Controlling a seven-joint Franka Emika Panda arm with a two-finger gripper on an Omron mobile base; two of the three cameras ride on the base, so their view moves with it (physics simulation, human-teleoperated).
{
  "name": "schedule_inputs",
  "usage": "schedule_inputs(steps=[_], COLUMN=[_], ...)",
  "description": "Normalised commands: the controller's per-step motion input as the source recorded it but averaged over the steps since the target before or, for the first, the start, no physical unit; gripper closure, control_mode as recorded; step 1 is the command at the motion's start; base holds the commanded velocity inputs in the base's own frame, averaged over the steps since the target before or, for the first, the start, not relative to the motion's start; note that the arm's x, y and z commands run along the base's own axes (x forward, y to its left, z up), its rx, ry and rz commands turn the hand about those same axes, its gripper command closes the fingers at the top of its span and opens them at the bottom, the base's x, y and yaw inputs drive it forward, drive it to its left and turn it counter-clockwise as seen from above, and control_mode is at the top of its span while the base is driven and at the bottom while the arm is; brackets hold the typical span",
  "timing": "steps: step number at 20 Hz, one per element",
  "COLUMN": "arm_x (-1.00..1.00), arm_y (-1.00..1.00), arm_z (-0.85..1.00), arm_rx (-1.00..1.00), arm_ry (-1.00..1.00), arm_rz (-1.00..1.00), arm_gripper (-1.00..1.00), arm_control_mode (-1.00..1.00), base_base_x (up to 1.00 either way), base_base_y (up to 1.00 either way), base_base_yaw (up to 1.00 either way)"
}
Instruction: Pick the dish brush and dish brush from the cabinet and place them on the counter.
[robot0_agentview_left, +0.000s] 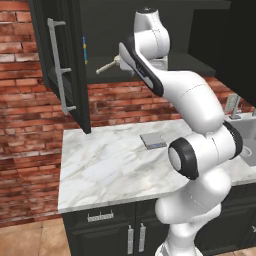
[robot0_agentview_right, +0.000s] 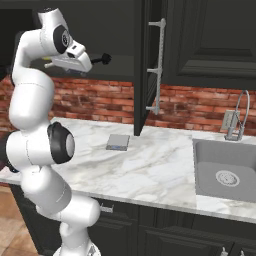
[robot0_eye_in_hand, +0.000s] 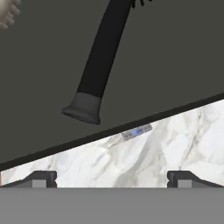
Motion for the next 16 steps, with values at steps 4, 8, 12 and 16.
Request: schedule_inputs(steps=[4, 8, 12, 16], arm_x=[0.28, 0.28, 0.15, 0.03], arm_y=[-0.04, -0.05, -0.02, 0.0], arm_z=[0.06, 0.03, -0.12, -0.14], arm_rx=[0.01, 0.0, -0.02, -0.04], arm_ry=[0.0, 0.0, -0.08, -0.15], arm_rz=[-0.05, -0.05, -0.01, 0.0], arm_gripper=[-1.0, -1.0, -1.0, -1.0], arm_control_mode=[-1.0, -1.0, -1.0, -1.0], base_base_x=[0.0, 0.0, 0.0, 0.0], base_base_y=[0.0, 0.0, 0.0, 0.0], base_base_yaw=[0.0, 0.0, 0.0, 0.0])
